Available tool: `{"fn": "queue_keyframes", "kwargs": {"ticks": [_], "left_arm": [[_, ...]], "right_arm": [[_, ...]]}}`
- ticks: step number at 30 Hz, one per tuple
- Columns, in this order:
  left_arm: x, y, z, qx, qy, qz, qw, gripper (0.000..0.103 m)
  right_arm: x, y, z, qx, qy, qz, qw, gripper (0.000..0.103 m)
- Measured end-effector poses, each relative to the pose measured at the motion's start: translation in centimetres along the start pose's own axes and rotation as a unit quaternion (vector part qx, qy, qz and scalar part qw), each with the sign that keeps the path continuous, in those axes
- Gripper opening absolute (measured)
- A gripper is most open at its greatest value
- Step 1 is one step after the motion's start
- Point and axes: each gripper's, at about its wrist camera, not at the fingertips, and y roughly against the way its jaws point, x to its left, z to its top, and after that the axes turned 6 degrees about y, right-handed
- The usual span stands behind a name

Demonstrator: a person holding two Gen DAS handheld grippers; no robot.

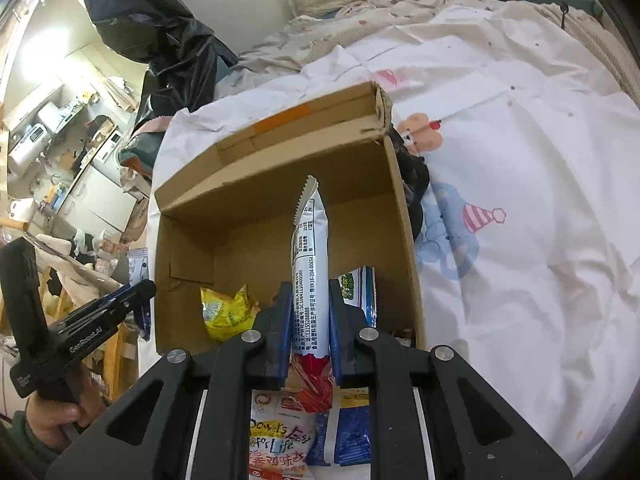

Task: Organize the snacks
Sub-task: 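Grasp the white-and-red wafer stick with the right tool while the left tool carries its packet to the box, then drop both packets into the box and open both tools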

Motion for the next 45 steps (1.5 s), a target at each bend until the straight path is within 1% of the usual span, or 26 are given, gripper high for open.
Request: {"fn": "queue_keyframes", "kwargs": {"ticks": [3, 5, 10, 13, 22, 24, 26, 28, 29, 30, 31, 33, 36, 42, 45], "left_arm": [[0.0, -0.7, -0.2, -0.008, -0.004, -0.008, 0.9999, 0.015], [-0.2, -1.0, -0.3, -0.015, -0.011, -0.002, 0.9998, 0.015], [0.0, -1.9, -0.4, -0.003, -0.003, -0.011, 0.9999, 0.016], [0.2, -2.3, -0.5, 0.006, 0.003, -0.014, 0.9999, 0.016], [0.1, -2.1, -0.5, 0.002, 0.003, -0.021, 0.9998, 0.016], [0.0, -2.2, -0.6, 0.006, 0.000, -0.023, 0.9997, 0.018], [-0.1, -2.2, -0.7, 0.011, -0.001, -0.027, 0.9996, 0.030], [-0.2, -2.1, -0.8, 0.010, 0.000, -0.029, 0.9995, 0.061], [-0.2, -2.0, -0.8, 0.007, 0.002, -0.032, 0.9995, 0.068], [-0.2, -1.8, -0.9, 0.005, 0.004, -0.034, 0.9994, 0.077], [-0.2, -1.7, -0.9, 0.003, 0.005, -0.034, 0.9994, 0.078], [-0.3, -1.6, -0.9, 0.002, 0.003, -0.033, 0.9994, 0.078], [0.0, -1.5, -1.1, 0.004, 0.004, -0.030, 0.9995, 0.078], [1.0, -0.2, -2.0, 0.011, 0.011, -0.025, 0.9996, 0.078], [1.5, 0.7, -3.0, 0.018, 0.011, -0.019, 0.9996, 0.078]], "right_arm": [[-0.2, -0.6, -0.3, 0.010, -0.001, -0.008, 1.000, 0.016], [-0.2, -1.2, -0.5, 0.018, -0.003, -0.012, 1.000, 0.017], [-0.4, -2.5, -0.6, 0.036, -0.010, -0.020, 0.999, 0.017], [-0.6, -2.8, -0.6, 0.039, -0.014, -0.024, 0.999, 0.017], [-1.0, -2.8, -0.6, 0.038, -0.029, -0.023, 0.999, 0.020], [-1.1, -2.6, -0.6, 0.035, -0.031, -0.020, 0.999, 0.020], [-1.1, -2.5, -0.5, 0.032, -0.031, -0.020, 0.999, 0.020], [-1.1, -2.3, -0.4, 0.030, -0.030, -0.026, 0.999, 0.022], [-1.1, -2.3, -0.4, 0.029, -0.030, -0.026, 0.999, 0.024], [-1.2, -2.2, -0.4, 0.029, -0.033, -0.022, 0.999, 0.032], [-1.2, -2.2, -0.3, 0.028, -0.035, -0.019, 0.999, 0.049], [-1.2, -1.8, -0.3, 0.018, -0.038, -0.017, 0.999, 0.067], [-1.1, -1.3, -0.1, 0.007, -0.035, -0.019, 0.999, 0.069], [-1.2, -0.8, -0.6, 0.008, -0.046, -0.014, 0.999, 0.069], [-1.2, 0.0, -1.4, 0.009, -0.050, -0.013, 0.999, 0.069]]}}
